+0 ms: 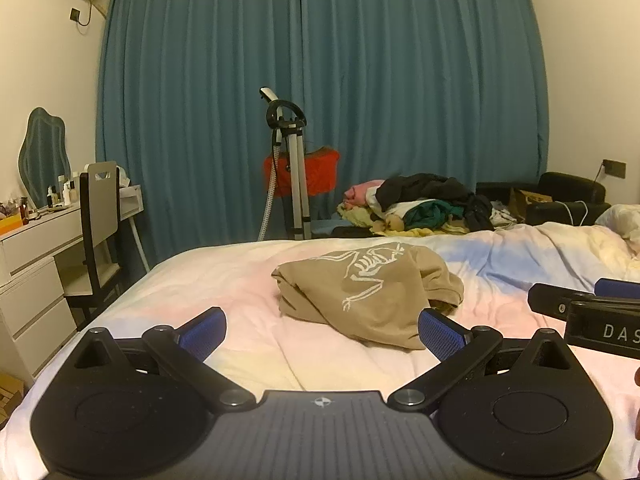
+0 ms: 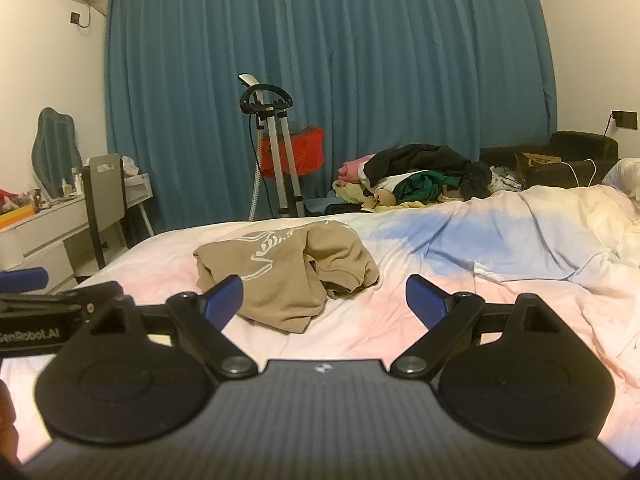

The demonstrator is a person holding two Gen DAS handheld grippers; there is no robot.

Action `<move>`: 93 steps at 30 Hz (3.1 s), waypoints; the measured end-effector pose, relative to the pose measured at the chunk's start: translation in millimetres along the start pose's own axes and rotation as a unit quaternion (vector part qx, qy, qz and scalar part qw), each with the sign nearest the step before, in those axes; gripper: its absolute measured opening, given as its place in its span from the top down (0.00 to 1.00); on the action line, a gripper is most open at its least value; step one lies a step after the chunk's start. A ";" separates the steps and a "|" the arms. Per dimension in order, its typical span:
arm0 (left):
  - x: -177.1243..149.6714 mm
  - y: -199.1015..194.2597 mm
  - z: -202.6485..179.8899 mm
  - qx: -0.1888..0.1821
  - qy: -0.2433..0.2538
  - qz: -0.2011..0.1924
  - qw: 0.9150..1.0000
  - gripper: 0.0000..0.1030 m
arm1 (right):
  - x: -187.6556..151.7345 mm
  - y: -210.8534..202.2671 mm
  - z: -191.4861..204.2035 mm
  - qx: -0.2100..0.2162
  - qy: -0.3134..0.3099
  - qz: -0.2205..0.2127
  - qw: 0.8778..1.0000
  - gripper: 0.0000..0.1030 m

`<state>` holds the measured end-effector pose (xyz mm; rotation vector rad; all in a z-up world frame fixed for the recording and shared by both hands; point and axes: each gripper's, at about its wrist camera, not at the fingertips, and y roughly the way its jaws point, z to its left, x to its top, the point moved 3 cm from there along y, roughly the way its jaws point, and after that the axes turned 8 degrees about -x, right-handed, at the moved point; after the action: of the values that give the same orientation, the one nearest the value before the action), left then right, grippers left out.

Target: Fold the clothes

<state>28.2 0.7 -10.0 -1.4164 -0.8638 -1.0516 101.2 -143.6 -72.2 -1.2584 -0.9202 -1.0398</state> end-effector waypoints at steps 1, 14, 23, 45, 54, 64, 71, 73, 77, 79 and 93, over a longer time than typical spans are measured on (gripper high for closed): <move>0.2 -0.2 0.0 0.000 0.000 -0.001 1.000 0.00 | -0.5 0.0 -0.3 0.000 0.000 0.000 1.000 0.13; 2.1 -2.0 -0.8 -0.001 0.003 -0.015 1.000 0.00 | -4.5 1.0 -1.1 -0.002 -0.003 0.001 1.000 0.13; 0.7 -3.9 1.5 0.001 -0.001 -0.014 1.000 0.00 | -4.1 2.0 1.9 -0.005 -0.009 0.000 1.000 0.13; -9.8 13.9 5.2 -0.028 -0.030 0.013 0.999 0.00 | 26.1 13.6 0.9 -0.032 0.013 0.001 0.999 0.13; -13.0 110.6 -14.3 -0.097 -0.029 0.086 0.991 0.00 | 73.9 64.1 -31.3 -0.050 0.085 -0.006 0.995 0.13; -48.1 262.4 -60.2 -0.085 0.035 0.141 0.986 0.07 | 17.4 129.6 -66.2 -0.071 0.080 0.048 0.993 0.13; -41.8 277.4 -42.3 -0.033 -0.003 0.130 0.991 0.77 | -6.8 172.1 -59.1 -0.075 0.061 0.069 0.993 0.13; -37.0 262.4 -29.1 -0.033 -0.025 0.116 0.992 0.84 | -9.3 178.2 -55.8 -0.072 0.067 0.072 0.993 0.13; -19.3 209.1 6.2 -0.039 -0.052 0.076 0.995 0.87 | -11.2 168.4 -33.4 -0.051 0.040 0.053 0.996 0.13; -10.3 180.7 23.4 -0.048 -0.068 0.064 0.994 0.87 | -12.2 163.5 -22.2 -0.041 0.027 0.044 0.998 0.13; -8.9 44.8 100.4 -0.081 -0.175 0.030 0.981 0.87 | -34.7 57.7 66.8 0.085 -0.130 0.029 0.987 0.13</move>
<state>79.9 95.6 -32.3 -1.7901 -0.9960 -0.8535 147.5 -72.7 -115.0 -1.2876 -1.1401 -0.7444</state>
